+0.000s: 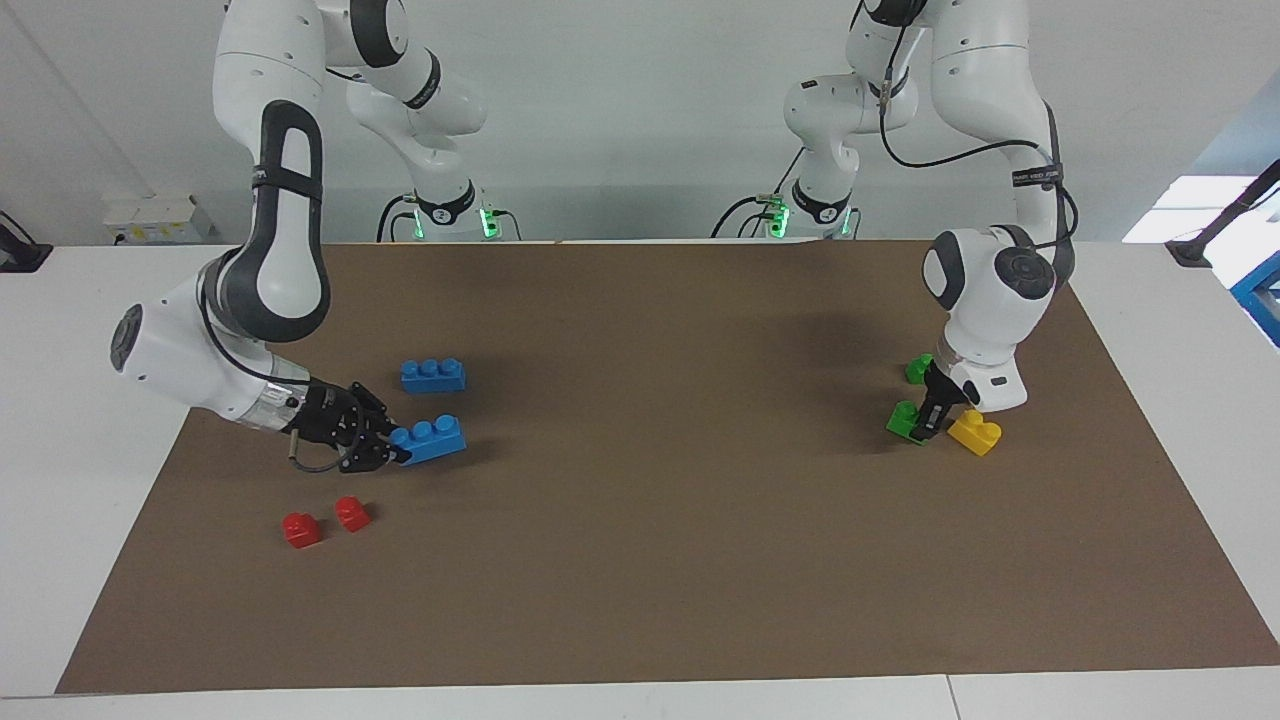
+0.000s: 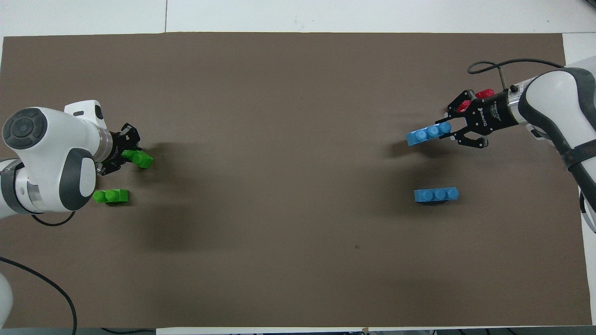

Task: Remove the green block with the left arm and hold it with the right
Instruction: 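Carry the green block toward the yellow blocks while the right gripper carries the blue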

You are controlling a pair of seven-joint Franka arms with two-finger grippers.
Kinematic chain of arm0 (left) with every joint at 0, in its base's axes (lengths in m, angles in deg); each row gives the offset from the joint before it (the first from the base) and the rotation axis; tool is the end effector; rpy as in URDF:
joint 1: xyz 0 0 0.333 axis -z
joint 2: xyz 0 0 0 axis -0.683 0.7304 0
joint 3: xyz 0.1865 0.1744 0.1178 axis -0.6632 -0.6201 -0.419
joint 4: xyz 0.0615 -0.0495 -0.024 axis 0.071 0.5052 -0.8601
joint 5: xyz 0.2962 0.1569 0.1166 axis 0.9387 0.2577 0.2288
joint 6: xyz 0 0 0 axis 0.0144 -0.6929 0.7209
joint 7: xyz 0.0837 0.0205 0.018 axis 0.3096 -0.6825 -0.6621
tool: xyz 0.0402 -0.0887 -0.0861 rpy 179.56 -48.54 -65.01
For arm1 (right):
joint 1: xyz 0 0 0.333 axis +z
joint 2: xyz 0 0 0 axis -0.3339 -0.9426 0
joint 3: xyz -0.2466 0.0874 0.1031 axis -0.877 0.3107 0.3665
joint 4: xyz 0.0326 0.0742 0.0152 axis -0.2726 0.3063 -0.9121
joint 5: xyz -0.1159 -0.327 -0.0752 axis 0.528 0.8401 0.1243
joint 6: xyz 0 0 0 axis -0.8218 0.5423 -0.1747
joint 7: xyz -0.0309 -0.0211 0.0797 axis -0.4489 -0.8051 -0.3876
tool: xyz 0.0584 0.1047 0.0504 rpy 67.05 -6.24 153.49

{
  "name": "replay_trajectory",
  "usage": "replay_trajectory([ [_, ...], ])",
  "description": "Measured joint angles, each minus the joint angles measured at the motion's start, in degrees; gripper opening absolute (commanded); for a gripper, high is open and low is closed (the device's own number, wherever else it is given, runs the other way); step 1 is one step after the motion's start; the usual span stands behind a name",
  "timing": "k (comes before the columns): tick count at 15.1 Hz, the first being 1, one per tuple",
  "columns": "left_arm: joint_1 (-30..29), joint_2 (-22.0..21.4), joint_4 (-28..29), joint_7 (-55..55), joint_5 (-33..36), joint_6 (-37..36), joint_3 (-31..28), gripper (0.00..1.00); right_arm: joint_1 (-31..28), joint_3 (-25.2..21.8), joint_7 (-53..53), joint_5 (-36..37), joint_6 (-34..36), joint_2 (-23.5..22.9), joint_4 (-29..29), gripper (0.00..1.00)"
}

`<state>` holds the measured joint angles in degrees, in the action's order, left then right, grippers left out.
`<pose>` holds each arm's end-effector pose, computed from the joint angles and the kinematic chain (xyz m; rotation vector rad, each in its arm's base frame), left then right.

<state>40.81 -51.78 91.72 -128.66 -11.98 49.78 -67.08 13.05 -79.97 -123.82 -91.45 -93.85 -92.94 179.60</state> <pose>0.5487 -0.0176 0.2850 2.8078 1.3524 0.1037 0.5925 -0.0271 0.3025 -2.1190 1.6327 0.5573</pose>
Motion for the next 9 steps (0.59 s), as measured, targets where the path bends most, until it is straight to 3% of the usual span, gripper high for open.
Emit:
replay_trajectory([
  [9,-0.55,0.17,-1.15,6.32,0.00,-0.49,-0.02,1.00,-0.74,0.00,2.11,-0.13,-7.22,0.21,7.79,0.00],
])
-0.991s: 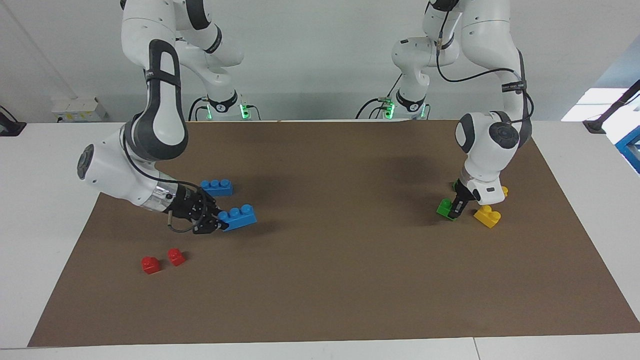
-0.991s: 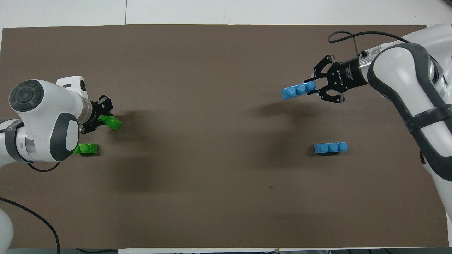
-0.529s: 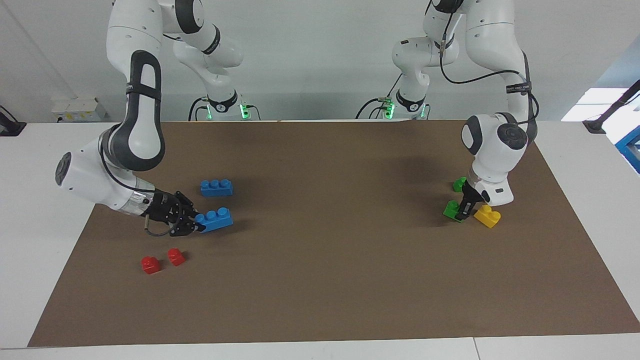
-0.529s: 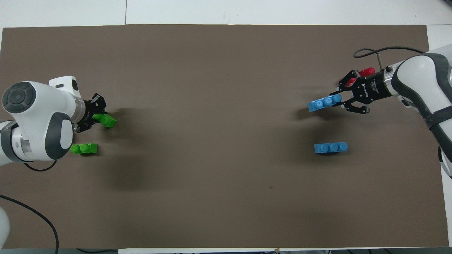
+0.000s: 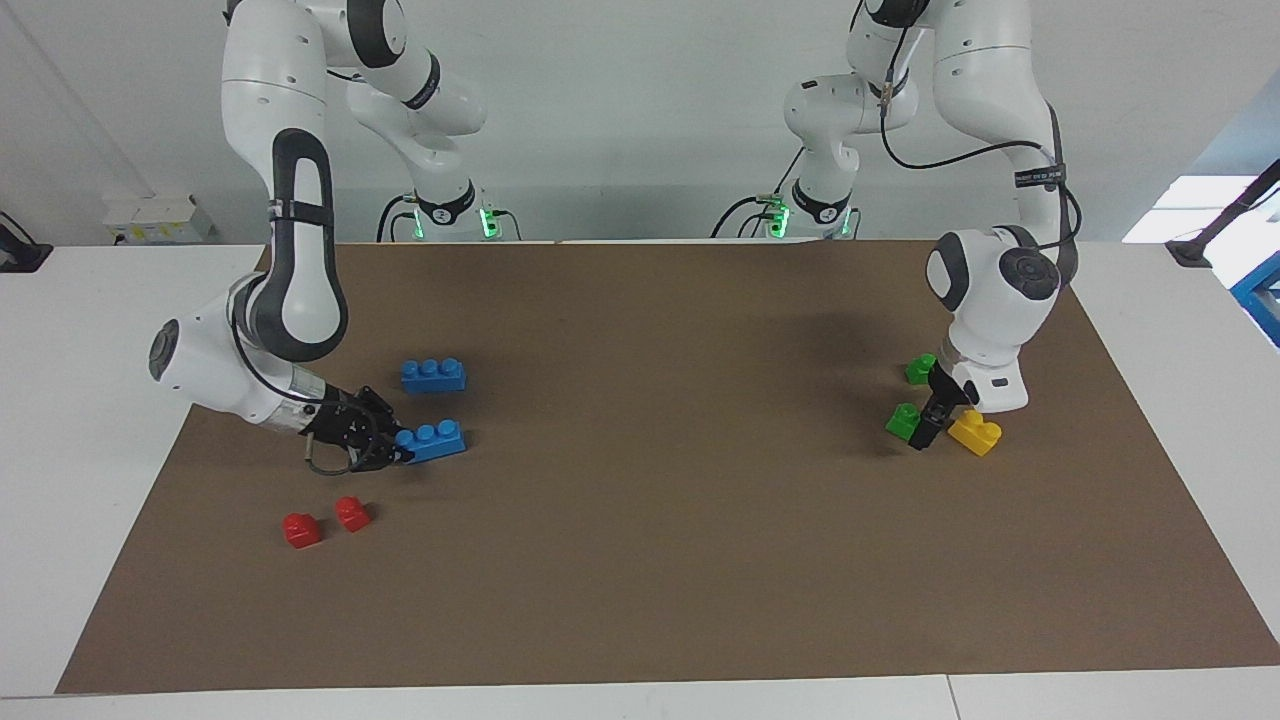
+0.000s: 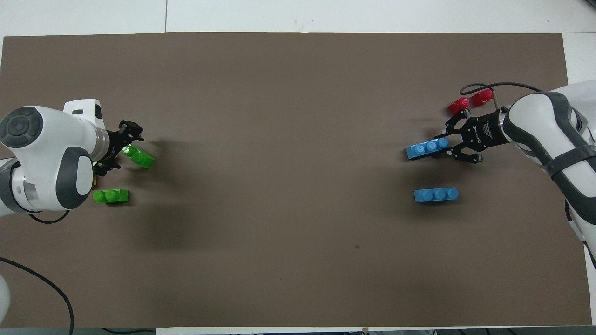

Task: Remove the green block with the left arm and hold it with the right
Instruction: 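Lower both blocks onto the table and open both grippers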

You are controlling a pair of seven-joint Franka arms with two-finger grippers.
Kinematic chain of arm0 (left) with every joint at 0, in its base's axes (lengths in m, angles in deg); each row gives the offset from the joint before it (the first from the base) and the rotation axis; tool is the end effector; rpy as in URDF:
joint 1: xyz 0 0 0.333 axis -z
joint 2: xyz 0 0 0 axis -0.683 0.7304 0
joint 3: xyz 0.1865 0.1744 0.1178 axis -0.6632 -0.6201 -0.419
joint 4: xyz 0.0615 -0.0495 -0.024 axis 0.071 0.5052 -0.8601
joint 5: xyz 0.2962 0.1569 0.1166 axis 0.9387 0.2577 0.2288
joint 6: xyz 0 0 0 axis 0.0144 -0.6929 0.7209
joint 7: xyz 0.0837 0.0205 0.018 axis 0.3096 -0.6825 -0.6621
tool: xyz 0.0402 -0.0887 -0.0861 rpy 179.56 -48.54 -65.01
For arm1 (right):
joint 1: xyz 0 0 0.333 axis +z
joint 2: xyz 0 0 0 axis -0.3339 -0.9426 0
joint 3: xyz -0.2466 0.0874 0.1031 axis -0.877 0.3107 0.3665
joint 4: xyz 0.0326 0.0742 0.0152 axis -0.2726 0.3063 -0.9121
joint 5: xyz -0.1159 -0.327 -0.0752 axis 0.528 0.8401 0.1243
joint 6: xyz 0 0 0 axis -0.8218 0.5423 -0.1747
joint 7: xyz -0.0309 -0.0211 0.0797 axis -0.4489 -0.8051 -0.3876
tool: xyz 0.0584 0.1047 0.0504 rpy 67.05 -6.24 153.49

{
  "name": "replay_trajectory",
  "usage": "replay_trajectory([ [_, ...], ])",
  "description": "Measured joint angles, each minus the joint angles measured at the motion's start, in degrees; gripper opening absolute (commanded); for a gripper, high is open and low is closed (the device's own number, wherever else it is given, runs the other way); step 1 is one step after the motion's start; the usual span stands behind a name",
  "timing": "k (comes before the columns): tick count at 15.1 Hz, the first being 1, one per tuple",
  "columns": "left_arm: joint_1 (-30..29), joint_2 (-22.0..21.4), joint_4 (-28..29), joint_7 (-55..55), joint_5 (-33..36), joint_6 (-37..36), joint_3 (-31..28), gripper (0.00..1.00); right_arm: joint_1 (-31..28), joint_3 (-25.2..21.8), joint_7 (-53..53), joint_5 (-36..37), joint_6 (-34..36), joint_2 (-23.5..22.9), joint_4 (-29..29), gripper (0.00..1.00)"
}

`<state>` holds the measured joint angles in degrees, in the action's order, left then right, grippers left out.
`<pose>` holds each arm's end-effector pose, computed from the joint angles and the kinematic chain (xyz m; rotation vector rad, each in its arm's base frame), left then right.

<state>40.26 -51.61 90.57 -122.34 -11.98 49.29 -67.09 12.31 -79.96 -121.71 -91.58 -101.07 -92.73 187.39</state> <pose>0.5536 -0.0122 0.2907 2.8720 1.2103 0.1179 0.5704 -0.0414 0.2564 -2.1057 1.7012 0.5362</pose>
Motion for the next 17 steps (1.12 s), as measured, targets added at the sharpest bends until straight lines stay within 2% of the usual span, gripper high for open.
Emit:
replay_trajectory([
  [2,0.00,-0.41,-2.53,1.98,0.00,-2.68,0.01,1.00,0.00,0.00,0.00,0.02,-0.43,0.38,0.58,0.00],
  [3,0.00,-0.83,-4.45,3.18,0.00,-5.21,0.01,1.00,0.00,0.01,0.00,0.02,-0.52,0.43,0.68,0.18],
  [4,0.00,-1.33,-6.57,4.55,0.00,-8.30,0.01,1.00,0.00,0.03,0.00,0.02,-0.56,0.46,0.71,0.43],
  [5,0.00,-1.93,-9.06,6.51,0.00,-11.90,0.03,1.00,0.00,0.04,0.00,0.02,-0.58,0.47,0.72,0.88],
  [7,0.00,-3.35,-12.86,10.30,0.00,-17.06,0.07,1.00,0.04,0.09,0.00,0.02,-0.70,0.46,0.75,0.94],
  [10,0.01,-6.02,-14.59,15.91,0.00,-20.16,0.21,1.00,0.09,0.22,-0.13,0.02,-0.70,1.25,0.44,0.94],
  [14,0.03,-10.33,-14.79,24.44,0.00,-23.57,0.48,1.00,0.26,0.34,-2.88,0.15,3.06,6.55,-1.28,0.94],
  [17,0.05,-13.99,-16.29,30.35,0.00,-30.14,0.62,1.00,0.28,0.35,-3.63,3.00,7.02,11.14,-2.90,0.94],
])
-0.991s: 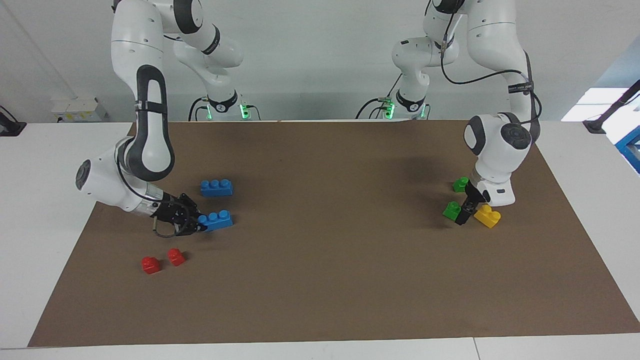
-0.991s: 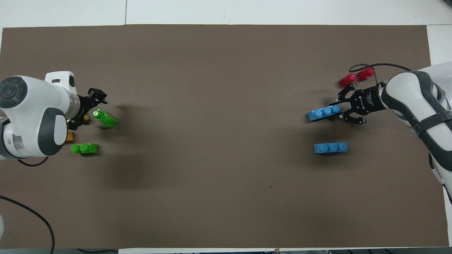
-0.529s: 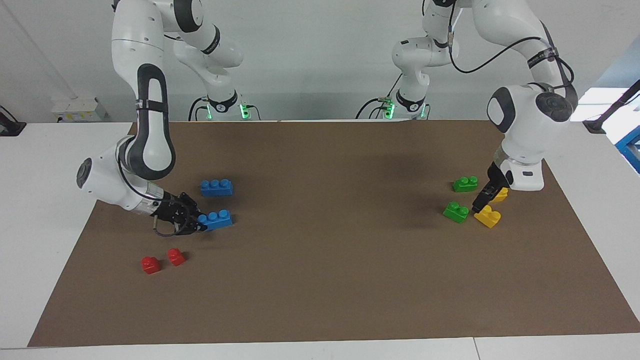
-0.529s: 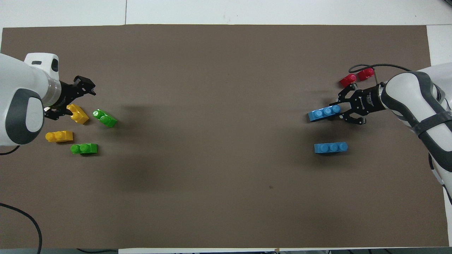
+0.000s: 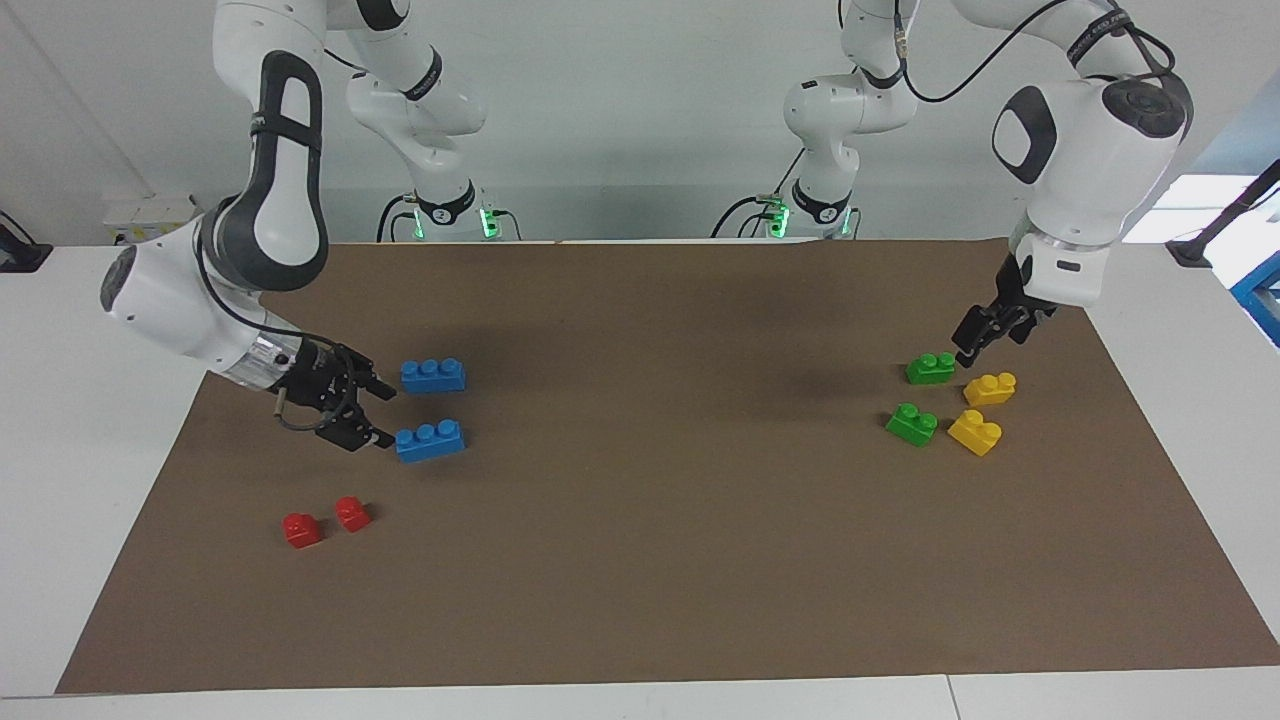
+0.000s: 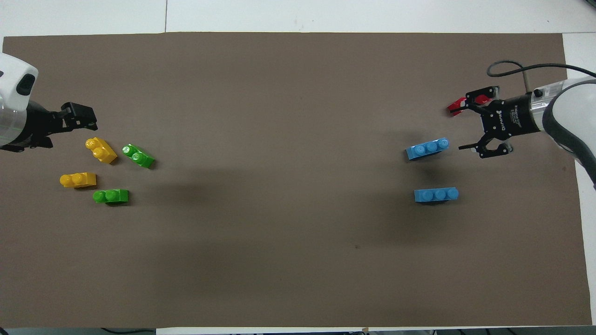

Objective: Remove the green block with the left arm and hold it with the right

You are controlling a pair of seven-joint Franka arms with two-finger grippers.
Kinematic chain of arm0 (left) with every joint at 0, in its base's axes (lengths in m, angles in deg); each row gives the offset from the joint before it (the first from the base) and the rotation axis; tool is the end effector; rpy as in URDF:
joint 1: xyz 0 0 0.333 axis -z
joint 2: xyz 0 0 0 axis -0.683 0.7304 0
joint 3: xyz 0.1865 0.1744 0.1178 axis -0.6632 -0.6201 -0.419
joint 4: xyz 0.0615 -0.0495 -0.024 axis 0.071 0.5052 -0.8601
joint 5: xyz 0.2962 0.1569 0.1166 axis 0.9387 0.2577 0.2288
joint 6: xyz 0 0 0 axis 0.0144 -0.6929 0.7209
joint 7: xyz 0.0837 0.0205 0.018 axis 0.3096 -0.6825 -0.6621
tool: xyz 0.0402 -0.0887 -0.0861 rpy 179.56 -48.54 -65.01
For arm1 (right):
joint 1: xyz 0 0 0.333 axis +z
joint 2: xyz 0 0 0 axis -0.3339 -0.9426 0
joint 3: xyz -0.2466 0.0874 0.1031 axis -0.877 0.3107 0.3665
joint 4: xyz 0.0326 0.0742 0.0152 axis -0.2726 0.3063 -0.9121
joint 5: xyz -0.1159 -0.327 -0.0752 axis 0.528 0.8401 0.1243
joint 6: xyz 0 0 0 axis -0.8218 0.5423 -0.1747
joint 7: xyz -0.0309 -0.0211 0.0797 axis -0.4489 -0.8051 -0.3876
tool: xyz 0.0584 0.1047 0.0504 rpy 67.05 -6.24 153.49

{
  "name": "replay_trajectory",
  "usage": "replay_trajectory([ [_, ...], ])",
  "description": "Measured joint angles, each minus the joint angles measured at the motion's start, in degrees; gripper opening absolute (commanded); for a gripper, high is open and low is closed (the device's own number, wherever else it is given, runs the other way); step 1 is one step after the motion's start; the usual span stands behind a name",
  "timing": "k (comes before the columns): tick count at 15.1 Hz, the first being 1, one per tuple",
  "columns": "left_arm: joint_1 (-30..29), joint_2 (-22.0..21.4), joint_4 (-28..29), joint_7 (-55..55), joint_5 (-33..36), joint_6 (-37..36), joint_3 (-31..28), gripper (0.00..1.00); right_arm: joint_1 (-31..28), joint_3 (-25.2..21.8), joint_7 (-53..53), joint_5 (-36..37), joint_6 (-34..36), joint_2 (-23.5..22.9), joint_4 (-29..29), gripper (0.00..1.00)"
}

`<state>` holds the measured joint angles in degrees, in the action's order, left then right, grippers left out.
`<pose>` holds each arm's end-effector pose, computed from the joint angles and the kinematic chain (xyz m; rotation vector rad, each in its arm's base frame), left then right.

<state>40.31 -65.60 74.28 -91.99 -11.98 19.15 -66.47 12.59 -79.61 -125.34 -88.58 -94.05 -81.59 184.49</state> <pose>0.5334 -0.0154 0.4983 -3.0852 -0.4218 -0.1332 0.5698 -0.0296 0.3805 -2.1480 1.6145 0.4089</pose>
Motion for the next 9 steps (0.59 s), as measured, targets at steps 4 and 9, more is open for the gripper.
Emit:
replay_trajectory([
  [4,0.04,-1.38,-6.56,2.73,0.00,-9.45,0.44,1.00,0.06,0.81,4.86,10.95,5.49,3.94,-5.61,0.94],
  [9,0.06,-1.36,-10.48,7.96,0.00,-16.01,0.58,1.00,0.05,1.40,25.69,21.30,15.32,9.62,-12.60,0.97],
])
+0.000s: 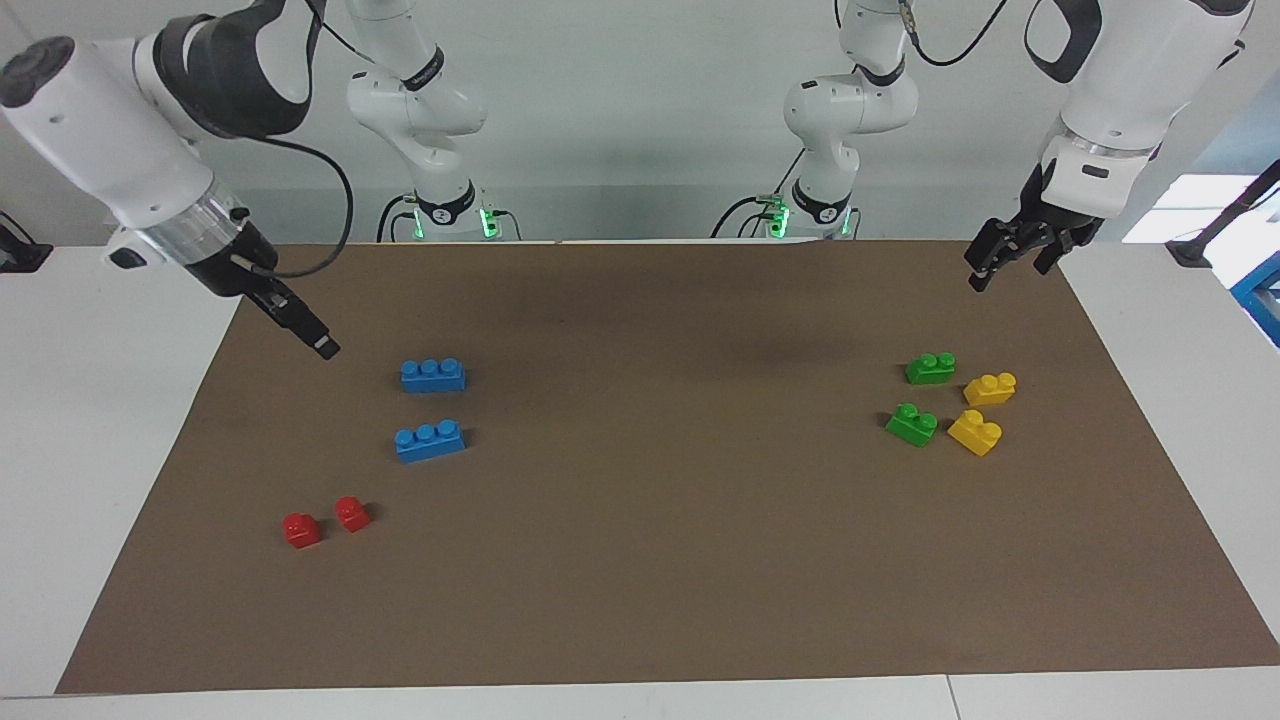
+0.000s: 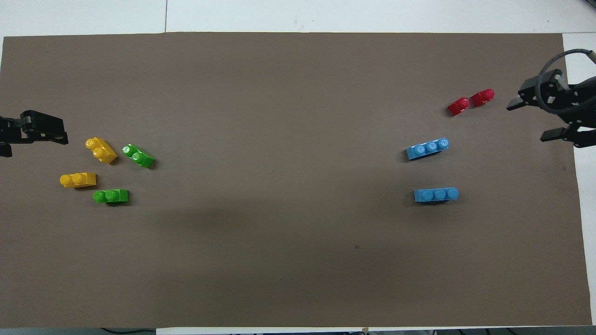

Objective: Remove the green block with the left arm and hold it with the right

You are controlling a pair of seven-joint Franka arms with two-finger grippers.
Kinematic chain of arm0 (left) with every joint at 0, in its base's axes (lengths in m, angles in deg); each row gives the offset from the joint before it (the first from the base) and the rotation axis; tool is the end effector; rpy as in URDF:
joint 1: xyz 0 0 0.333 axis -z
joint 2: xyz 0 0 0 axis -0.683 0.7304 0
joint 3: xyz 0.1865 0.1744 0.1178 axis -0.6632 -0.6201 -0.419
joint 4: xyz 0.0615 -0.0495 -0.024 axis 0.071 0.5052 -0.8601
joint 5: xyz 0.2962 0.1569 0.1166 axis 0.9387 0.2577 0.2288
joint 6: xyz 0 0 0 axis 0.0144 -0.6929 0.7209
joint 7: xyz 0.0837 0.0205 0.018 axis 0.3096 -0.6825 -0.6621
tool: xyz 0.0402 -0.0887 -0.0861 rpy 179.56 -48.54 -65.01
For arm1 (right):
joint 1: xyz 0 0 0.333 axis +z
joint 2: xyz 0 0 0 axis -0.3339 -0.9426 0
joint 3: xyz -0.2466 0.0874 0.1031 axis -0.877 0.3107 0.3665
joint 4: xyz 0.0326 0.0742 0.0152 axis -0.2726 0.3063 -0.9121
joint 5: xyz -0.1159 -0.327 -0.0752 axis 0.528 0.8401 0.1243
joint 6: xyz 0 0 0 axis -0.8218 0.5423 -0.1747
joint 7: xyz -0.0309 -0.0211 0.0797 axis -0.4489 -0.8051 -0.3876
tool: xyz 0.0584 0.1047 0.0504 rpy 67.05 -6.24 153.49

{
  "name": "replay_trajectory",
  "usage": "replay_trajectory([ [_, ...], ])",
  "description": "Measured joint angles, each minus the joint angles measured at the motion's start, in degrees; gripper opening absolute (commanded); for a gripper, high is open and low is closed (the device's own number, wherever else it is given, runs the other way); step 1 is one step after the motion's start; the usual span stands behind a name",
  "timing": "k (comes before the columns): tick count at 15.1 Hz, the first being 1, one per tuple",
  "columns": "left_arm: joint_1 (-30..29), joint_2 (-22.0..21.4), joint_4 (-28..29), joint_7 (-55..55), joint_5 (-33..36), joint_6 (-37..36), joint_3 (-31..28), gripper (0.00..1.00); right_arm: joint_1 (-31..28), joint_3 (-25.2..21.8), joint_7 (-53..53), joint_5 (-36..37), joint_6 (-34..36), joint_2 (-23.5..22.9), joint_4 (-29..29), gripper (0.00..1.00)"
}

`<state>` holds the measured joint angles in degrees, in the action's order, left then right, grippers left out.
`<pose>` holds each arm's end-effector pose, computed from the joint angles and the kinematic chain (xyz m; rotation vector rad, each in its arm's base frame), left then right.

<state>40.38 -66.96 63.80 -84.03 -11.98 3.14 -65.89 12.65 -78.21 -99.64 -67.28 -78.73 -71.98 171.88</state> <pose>0.5086 -0.0196 0.5660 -3.0927 -0.2032 -0.0182 0.5379 -0.0383 0.5373 -2.8243 0.8809 0.0422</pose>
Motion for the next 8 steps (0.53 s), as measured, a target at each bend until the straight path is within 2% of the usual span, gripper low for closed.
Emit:
replay_trajectory([
  [4,0.11,0.01,-1.22,5.03,0.00,-1.92,0.04,1.00,-0.01,0.00,16.32,5.44,8.92,3.31,-3.84,1.00],
  [8,0.17,0.02,-1.53,8.93,-0.02,-1.94,0.06,1.00,0.02,1.33,23.20,11.49,12.52,5.07,-4.47,1.00],
])
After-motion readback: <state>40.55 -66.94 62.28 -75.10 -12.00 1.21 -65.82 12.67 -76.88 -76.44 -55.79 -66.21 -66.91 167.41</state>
